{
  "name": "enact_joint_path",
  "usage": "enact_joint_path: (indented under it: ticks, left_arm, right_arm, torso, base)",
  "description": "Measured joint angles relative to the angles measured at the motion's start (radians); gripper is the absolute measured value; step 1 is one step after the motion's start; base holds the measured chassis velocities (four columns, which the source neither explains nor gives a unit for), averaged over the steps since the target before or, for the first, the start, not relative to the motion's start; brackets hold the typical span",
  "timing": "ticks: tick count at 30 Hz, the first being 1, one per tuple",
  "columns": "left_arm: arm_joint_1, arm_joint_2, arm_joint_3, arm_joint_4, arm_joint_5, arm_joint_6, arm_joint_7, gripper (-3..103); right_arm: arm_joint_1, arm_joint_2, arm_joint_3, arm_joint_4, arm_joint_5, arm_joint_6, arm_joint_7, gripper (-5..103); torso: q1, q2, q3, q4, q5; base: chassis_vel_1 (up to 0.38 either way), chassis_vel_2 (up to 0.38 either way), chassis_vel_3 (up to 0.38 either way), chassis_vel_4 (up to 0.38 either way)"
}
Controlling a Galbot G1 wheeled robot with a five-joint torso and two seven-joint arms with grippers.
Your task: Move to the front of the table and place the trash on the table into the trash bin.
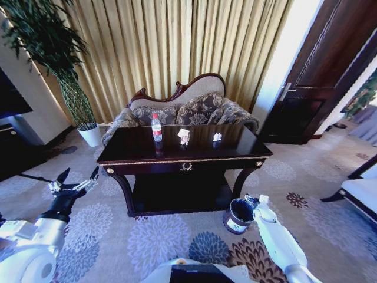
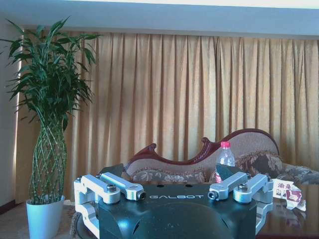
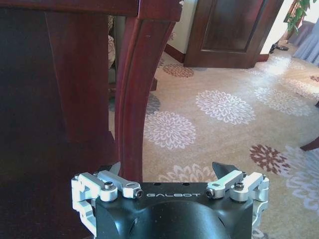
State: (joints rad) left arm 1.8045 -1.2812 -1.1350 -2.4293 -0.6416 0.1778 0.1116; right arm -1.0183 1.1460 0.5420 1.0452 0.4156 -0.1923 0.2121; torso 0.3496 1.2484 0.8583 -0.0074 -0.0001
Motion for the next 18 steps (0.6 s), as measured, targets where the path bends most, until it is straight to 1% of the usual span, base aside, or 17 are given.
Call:
enact_joint_path:
  ticks: [3, 5, 7, 8, 9, 11, 12, 13, 14, 15, 16, 17, 18]
  left_arm:
    - [-0.007, -0.003, 0.000, -0.001, 0.001, 0.000, -0.005, 100]
    - [-0.008, -0.004, 0.000, -0.002, 0.001, 0.000, -0.007, 100]
    - [-0.009, -0.006, -0.002, -0.006, 0.001, 0.000, -0.010, 100]
    - [-0.010, -0.006, -0.004, -0.006, 0.000, 0.000, -0.012, 100]
    - [-0.010, -0.006, -0.004, -0.006, 0.000, 0.000, -0.012, 100]
    - [-0.010, -0.008, -0.006, -0.006, 0.000, 0.000, -0.014, 100]
    - [-0.010, -0.010, -0.006, -0.006, -0.002, 0.000, -0.018, 100]
    - [-0.010, -0.011, -0.003, -0.006, -0.004, 0.000, -0.023, 100]
    - [-0.010, -0.011, -0.003, -0.006, -0.004, 0.000, -0.023, 100]
    - [-0.010, -0.011, -0.002, -0.006, -0.005, 0.000, -0.024, 100]
    - [-0.010, -0.009, 0.006, 0.001, -0.007, -0.001, -0.027, 100]
    - [-0.010, -0.007, 0.008, 0.002, -0.007, -0.001, -0.027, 100]
    - [-0.010, -0.007, 0.008, 0.002, -0.007, -0.001, -0.027, 100]
  right_arm:
    - [-0.069, -0.008, 0.025, 0.121, 0.090, -0.037, -0.006, 100]
    - [-0.087, -0.011, 0.032, 0.149, 0.103, -0.038, -0.016, 100]
    - [-0.168, -0.029, 0.062, 0.273, 0.126, -0.030, -0.076, 100]
    - [-0.204, -0.037, 0.079, 0.344, 0.137, -0.026, -0.103, 100]
    - [-0.204, -0.037, 0.079, 0.344, 0.137, -0.026, -0.103, 100]
    - [-0.251, -0.044, 0.106, 0.462, 0.165, -0.023, -0.134, 100]
    - [-0.308, -0.042, 0.142, 0.613, 0.217, -0.026, -0.150, 100]
    - [-0.349, -0.035, 0.164, 0.719, 0.241, -0.038, -0.153, 100]
    - [-0.349, -0.035, 0.164, 0.719, 0.241, -0.038, -0.153, 100]
    - [-0.363, -0.032, 0.171, 0.754, 0.246, -0.042, -0.154, 100]
    - [-0.429, -0.022, 0.192, 0.916, 0.255, -0.054, -0.155, 100]
    - [-0.452, -0.019, 0.196, 0.968, 0.254, -0.057, -0.155, 100]
    - [-0.452, -0.019, 0.196, 0.968, 0.254, -0.057, -0.155, 100]
  torso:
    - [0.000, 0.000, 0.000, 0.0001, -0.0001]
    - [0.000, 0.000, 0.000, 0.0001, 0.0000]
    - [0.000, 0.000, 0.000, -0.0002, 0.0003]
    - [0.000, 0.000, 0.000, -0.0008, 0.0001]
    - [0.000, 0.000, 0.000, -0.0008, 0.0001]
    - [0.000, 0.000, 0.000, -0.0006, -0.0003]
    - [0.000, 0.000, 0.000, 0.0002, -0.0003]
    - [0.000, 0.000, 0.000, 0.0004, -0.0001]
    - [0.000, 0.000, 0.000, 0.0004, -0.0001]
    - [0.000, 0.000, 0.000, 0.0002, -0.0002]
    - [0.000, 0.000, 0.000, -0.0004, -0.0006]
    - [0.000, 0.000, 0.000, -0.0002, -0.0006]
    - [0.000, 0.000, 0.000, -0.0002, -0.0006]
  base:
    - [0.000, 0.000, 0.000, 0.000]
    - [0.000, 0.000, 0.000, 0.000]
    - [0.000, 0.000, 0.000, 0.000]
    - [0.000, 0.000, 0.000, 0.000]
    - [0.000, 0.000, 0.000, 0.000]
    - [0.000, 0.000, 0.000, 0.000]
    - [0.000, 0.000, 0.000, 0.000]
    - [0.000, 0.000, 0.000, 0.000]
    - [0.000, 0.000, 0.000, 0.000]
    - [0.000, 0.000, 0.000, 0.000]
    - [0.000, 0.000, 0.000, 0.000]
    - [0.000, 0.000, 0.000, 0.000]
    - [0.000, 0.000, 0.000, 0.000]
